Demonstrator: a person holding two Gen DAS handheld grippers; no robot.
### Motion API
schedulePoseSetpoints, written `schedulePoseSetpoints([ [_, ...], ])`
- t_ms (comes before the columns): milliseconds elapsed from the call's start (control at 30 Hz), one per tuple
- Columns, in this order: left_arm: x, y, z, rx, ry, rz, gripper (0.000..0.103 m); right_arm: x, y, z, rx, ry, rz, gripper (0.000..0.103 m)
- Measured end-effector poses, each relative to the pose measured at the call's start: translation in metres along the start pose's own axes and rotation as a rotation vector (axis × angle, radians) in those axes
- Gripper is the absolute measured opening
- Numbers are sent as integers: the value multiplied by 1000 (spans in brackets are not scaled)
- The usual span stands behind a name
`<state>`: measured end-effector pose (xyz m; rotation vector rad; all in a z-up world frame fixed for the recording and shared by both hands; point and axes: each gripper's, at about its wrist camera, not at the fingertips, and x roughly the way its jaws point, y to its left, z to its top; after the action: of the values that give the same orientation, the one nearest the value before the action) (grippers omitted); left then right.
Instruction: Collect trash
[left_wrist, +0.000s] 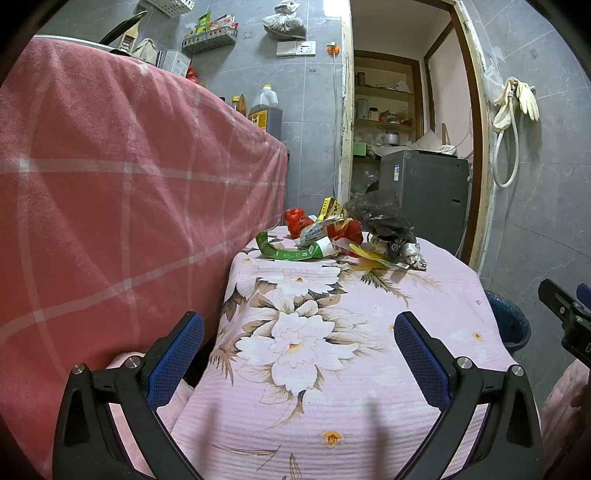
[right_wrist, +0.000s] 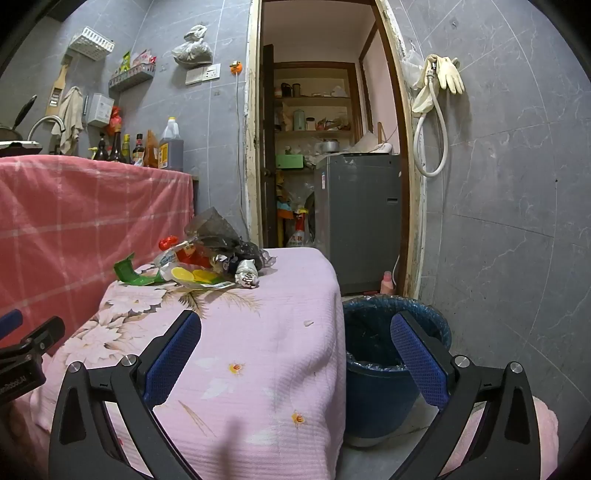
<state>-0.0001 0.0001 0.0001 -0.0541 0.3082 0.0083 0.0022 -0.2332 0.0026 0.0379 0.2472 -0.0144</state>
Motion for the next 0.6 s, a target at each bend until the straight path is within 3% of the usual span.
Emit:
schedulePoseSetpoints([
  [600, 0, 0, 0, 0, 1, 0, 101, 0, 0, -1, 0, 0, 0, 103],
])
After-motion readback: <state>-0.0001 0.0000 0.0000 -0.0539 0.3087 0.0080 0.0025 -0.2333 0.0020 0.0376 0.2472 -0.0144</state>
